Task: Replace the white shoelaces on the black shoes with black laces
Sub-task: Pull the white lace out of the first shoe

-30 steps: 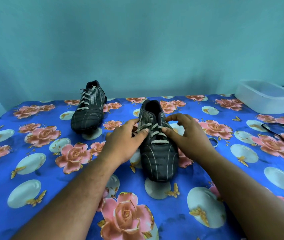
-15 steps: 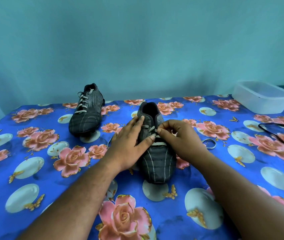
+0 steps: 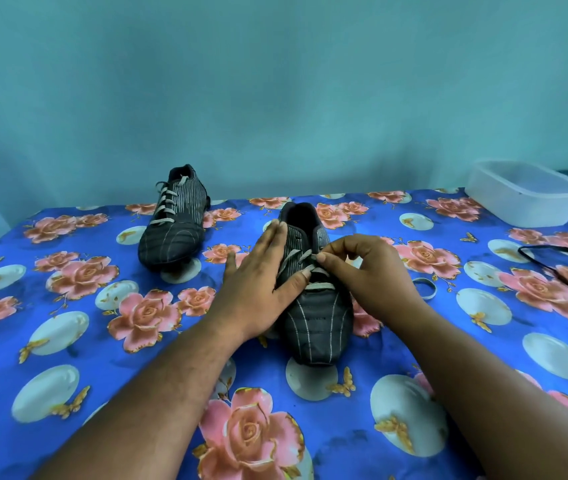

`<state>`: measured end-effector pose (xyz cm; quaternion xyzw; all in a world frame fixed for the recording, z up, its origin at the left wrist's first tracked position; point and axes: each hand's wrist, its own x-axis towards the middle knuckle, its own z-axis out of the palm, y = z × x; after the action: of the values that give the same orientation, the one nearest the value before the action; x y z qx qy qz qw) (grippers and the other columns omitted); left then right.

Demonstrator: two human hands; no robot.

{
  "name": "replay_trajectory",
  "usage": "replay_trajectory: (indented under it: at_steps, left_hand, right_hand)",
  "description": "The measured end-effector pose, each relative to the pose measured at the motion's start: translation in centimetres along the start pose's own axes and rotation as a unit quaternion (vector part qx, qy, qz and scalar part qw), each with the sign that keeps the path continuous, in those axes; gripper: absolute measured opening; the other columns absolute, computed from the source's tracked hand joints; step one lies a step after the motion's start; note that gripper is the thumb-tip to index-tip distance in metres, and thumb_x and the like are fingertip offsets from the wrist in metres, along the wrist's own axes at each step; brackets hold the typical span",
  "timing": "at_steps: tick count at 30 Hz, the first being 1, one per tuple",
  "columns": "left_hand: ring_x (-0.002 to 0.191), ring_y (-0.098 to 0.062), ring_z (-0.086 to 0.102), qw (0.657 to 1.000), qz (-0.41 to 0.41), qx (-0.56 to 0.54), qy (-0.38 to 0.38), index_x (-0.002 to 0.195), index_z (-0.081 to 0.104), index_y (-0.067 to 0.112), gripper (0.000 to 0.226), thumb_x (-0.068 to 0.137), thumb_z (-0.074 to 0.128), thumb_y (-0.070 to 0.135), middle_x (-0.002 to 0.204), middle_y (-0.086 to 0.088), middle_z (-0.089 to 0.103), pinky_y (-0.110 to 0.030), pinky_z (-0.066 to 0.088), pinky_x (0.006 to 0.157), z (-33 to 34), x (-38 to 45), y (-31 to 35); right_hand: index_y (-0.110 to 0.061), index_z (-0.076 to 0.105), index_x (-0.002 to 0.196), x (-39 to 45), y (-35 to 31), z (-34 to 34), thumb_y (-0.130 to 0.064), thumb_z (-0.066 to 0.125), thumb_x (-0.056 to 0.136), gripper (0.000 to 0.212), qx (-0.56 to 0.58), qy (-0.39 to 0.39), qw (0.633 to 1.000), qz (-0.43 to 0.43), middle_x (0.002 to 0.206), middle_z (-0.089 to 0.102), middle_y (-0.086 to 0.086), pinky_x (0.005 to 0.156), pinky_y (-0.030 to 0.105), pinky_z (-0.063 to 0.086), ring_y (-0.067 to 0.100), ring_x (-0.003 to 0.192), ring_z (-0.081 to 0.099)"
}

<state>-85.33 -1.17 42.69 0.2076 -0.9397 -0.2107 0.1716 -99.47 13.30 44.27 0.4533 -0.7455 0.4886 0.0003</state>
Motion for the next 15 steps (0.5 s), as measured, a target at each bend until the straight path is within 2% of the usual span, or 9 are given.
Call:
replay_trajectory:
  at_steps: [2, 5, 7, 8, 10, 12, 15]
  left_hand:
    - [0.151, 0.007, -0.003, 1.000, 0.015, -0.009, -0.002, 0.162, 0.004, 0.035, 0.088, 0.090, 0.028, 0.078, 0.167, 0.021, -0.007, -0.053, -0.002, 0.126, 0.2, 0.0, 0.0]
    - [0.154, 0.003, 0.003, 1.000, 0.009, -0.014, -0.011, 0.162, 0.010, 0.037, 0.073, 0.100, 0.034, 0.067, 0.168, 0.021, -0.004, -0.055, 0.000, 0.125, 0.3, 0.1, -0.2]
    - [0.154, 0.002, 0.004, 1.000, 0.010, -0.017, -0.014, 0.162, 0.011, 0.037, 0.077, 0.094, 0.030, 0.070, 0.168, 0.022, -0.003, -0.056, 0.000, 0.125, 0.3, 0.1, -0.1]
    - [0.154, 0.002, 0.004, 1.000, 0.010, -0.018, -0.016, 0.162, 0.011, 0.037, 0.078, 0.093, 0.029, 0.069, 0.168, 0.022, -0.003, -0.056, 0.000, 0.125, 0.2, 0.1, -0.1]
    - [0.154, 0.003, 0.003, 1.000, 0.011, -0.015, -0.016, 0.162, 0.010, 0.036, 0.075, 0.097, 0.032, 0.066, 0.169, 0.021, -0.004, -0.057, 0.000, 0.125, 0.2, 0.1, -0.1]
    - [0.154, 0.003, 0.002, 1.000, 0.009, -0.012, -0.018, 0.162, 0.009, 0.036, 0.071, 0.102, 0.035, 0.062, 0.168, 0.021, -0.004, -0.057, 0.000, 0.125, 0.2, 0.0, -0.1]
    - [0.154, 0.002, 0.003, 1.000, 0.008, -0.018, -0.018, 0.162, 0.010, 0.037, 0.074, 0.098, 0.031, 0.067, 0.168, 0.021, -0.004, -0.057, 0.001, 0.125, 0.2, 0.0, -0.2]
  right_hand:
    - [-0.020, 0.073, 0.083, -0.1, -0.4, -0.3, -0.026, 0.071, 0.094, 0.013, 0.065, -0.043, 0.996, 0.041, 0.077, 0.069, -0.004, 0.072, 0.021, 0.045, 0.000, 0.073, 0.057]
    - [-0.012, 0.062, 0.086, -0.5, -1.4, -0.4, -0.014, 0.054, 0.100, 0.017, 0.262, -0.125, 0.944, 0.157, 0.081, 0.058, 0.009, 0.066, 0.030, 0.044, 0.020, 0.076, 0.052]
    - [-0.016, 0.058, 0.087, -0.5, -1.5, -0.6, -0.016, 0.050, 0.100, 0.016, 0.303, -0.118, 0.926, 0.193, 0.083, 0.054, 0.004, 0.066, 0.032, 0.042, 0.019, 0.077, 0.050]
    - [-0.016, 0.059, 0.086, -0.5, -1.5, -0.6, -0.023, 0.053, 0.101, 0.018, 0.293, -0.108, 0.931, 0.190, 0.081, 0.057, 0.001, 0.068, 0.031, 0.044, 0.017, 0.076, 0.053]
    - [-0.013, 0.063, 0.086, -0.3, -1.1, -0.4, -0.036, 0.065, 0.097, 0.026, 0.187, -0.077, 0.971, 0.127, 0.076, 0.060, -0.005, 0.068, 0.023, 0.044, 0.005, 0.069, 0.054]
    - [-0.019, 0.071, 0.088, -0.1, -0.5, 0.0, -0.037, 0.074, 0.091, 0.019, 0.064, -0.031, 0.996, 0.052, 0.075, 0.061, -0.015, 0.068, 0.018, 0.041, -0.002, 0.069, 0.053]
    - [-0.029, 0.074, 0.087, 0.1, 0.3, 0.1, -0.034, 0.072, 0.093, 0.008, 0.049, -0.015, 0.998, 0.022, 0.086, 0.066, -0.017, 0.080, 0.028, 0.045, 0.008, 0.087, 0.061]
